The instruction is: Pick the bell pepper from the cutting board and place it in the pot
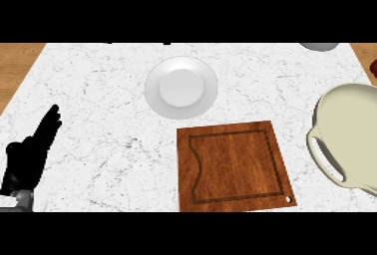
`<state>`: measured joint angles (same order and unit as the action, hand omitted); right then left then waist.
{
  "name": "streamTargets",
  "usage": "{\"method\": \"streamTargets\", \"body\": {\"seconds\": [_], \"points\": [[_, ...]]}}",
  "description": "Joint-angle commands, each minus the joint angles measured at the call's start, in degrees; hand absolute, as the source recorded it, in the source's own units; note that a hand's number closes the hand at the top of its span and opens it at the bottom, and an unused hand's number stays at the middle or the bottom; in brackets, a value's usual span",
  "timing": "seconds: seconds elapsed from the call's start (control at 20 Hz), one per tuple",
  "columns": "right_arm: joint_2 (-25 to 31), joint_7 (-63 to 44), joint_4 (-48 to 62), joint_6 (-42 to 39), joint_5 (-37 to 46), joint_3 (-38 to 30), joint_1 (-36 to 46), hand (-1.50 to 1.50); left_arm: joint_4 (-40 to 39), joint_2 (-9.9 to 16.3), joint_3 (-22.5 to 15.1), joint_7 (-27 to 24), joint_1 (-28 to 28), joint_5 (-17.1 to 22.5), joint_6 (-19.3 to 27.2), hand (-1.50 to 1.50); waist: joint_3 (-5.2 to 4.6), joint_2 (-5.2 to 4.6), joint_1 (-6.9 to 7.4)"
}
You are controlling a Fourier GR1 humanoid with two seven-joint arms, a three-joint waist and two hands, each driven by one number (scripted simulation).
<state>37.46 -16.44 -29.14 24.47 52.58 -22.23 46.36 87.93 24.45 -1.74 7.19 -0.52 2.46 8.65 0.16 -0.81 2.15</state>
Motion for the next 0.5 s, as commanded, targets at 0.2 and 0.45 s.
{"method": "streamTargets", "body": {"seconds": [0.2, 0.45], "points": [[0.50, 12.81, 10.76, 3.74, -6.73, -6.40, 3.14, -1.50, -0.37, -1.69, -0.44, -0.29, 0.45, -1.33, -0.01, 0.00, 0.05, -0.22, 0.56], [-0.09, 19.23, 7.23, 8.12, -11.16, -9.90, 4.94, -1.50, 0.91, -0.07, 1.26, -0.14, -1.01, 0.07, -2.12, 0.00, 0.04, 0.19, 0.12]]}}
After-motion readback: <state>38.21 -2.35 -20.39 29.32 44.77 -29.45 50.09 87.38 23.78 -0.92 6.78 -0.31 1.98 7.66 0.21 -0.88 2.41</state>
